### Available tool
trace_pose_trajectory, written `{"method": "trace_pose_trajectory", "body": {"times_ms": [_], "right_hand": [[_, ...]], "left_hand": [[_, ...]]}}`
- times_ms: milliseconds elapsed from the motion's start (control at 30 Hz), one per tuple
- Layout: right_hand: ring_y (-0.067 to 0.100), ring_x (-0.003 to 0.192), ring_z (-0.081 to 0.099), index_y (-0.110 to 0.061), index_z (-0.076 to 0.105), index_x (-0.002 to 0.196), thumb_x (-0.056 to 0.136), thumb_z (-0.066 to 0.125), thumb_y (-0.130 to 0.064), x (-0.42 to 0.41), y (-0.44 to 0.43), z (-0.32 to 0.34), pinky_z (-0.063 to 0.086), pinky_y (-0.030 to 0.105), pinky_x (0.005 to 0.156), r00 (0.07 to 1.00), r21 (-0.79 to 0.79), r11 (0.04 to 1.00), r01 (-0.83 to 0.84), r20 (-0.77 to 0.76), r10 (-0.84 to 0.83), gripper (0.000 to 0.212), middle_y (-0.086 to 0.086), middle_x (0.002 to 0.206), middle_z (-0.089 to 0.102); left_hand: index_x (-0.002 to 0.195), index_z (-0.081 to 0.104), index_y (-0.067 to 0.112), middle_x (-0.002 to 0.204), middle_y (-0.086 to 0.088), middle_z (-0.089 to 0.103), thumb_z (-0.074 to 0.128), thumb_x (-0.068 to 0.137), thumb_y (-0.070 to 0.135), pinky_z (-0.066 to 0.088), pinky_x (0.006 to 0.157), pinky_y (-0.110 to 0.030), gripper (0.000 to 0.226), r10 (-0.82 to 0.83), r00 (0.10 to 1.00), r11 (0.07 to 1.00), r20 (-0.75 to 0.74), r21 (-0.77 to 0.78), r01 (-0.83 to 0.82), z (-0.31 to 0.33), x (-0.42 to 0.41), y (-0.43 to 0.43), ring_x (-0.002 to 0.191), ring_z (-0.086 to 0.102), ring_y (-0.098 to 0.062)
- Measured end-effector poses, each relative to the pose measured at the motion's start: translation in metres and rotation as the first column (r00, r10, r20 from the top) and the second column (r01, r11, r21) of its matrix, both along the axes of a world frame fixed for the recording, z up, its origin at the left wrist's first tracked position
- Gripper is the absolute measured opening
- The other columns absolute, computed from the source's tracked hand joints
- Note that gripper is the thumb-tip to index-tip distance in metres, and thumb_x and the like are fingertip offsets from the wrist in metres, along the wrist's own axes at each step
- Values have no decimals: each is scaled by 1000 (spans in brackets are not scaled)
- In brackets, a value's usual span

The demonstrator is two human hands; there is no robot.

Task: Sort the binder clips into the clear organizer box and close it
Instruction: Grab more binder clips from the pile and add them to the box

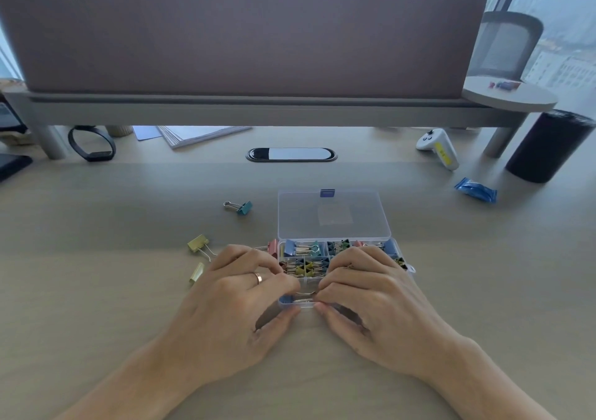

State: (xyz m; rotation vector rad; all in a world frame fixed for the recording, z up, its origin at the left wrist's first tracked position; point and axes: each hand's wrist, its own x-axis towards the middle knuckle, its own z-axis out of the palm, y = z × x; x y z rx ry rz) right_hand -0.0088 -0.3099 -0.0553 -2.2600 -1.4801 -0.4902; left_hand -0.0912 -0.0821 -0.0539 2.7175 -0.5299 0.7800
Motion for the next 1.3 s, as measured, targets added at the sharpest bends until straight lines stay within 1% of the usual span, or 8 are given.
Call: {"method": "trace_pose_trajectory", "body": {"times_ms": [133, 267, 433, 633, 867, 1167, 1300], "right_hand": [[11, 104, 61, -25, 78, 89, 102, 65, -31, 0, -1, -1, 49, 34, 92, 1000, 3, 1000, 1, -7, -1, 20, -17, 97, 74], [11, 104, 62, -25, 78, 92, 102, 65, -31, 0, -2, -3, 49, 34, 93, 1000, 15, 1000, -4, 1, 4, 18, -17, 99, 74], [12, 103, 62, -25, 78, 93, 101, 67, -32, 0, -2, -3, 50, 34, 90, 1000, 24, 1000, -6, -3, 6, 16, -16, 99, 74], [11, 104, 61, -25, 78, 93, 103, 64, -32, 0, -2, -3, 50, 34, 91, 1000, 9, 1000, -9, -20, 10, 19, -17, 100, 74], [12, 102, 61, -24, 78, 94, 101, 66, -31, 1, -2, -4, 50, 34, 90, 1000, 30, 1000, -4, 0, 4, 15, -16, 100, 73], [12, 104, 61, -25, 78, 93, 103, 65, -31, 2, -2, -6, 49, 34, 91, 1000, 26, 1000, -15, -10, 15, 17, -18, 101, 73], [11, 104, 61, -25, 78, 95, 103, 64, -32, 2, -2, -5, 49, 34, 91, 1000, 21, 1000, -11, -19, 11, 17, -17, 101, 73]], "left_hand": [[98, 77, 26, 91, 8, 72, 72, 86, 40, 45, 87, -30, 19, -3, 1000, 1000, 0, -12, 3, -1, 1, 1, 99, 56, -7], [102, 76, 26, 96, 13, 72, 69, 89, 41, 44, 91, -28, 21, -33, 999, 999, 2, -36, 33, -1, 1, 2, 101, 60, -7], [96, 73, 27, 92, 15, 70, 68, 89, 40, 46, 89, -33, 15, -49, 999, 999, -4, -10, 49, -1, 2, 3, 98, 64, -8], [97, 72, 28, 92, 17, 69, 71, 90, 37, 49, 87, -37, 12, -67, 997, 998, -29, 4, 67, 0, 3, 2, 100, 64, -8], [103, 71, 28, 97, 16, 69, 70, 92, 37, 49, 88, -35, 14, -80, 996, 997, -51, -6, 79, -1, 2, 3, 101, 63, -8], [101, 72, 28, 96, 16, 70, 66, 93, 40, 49, 86, -32, 16, -87, 994, 996, -66, -19, 86, -1, 3, 2, 98, 63, -6], [103, 73, 28, 97, 17, 70, 72, 91, 39, 48, 88, -30, 16, -90, 993, 996, -72, -32, 88, -1, 3, 2, 99, 63, -6]]}}
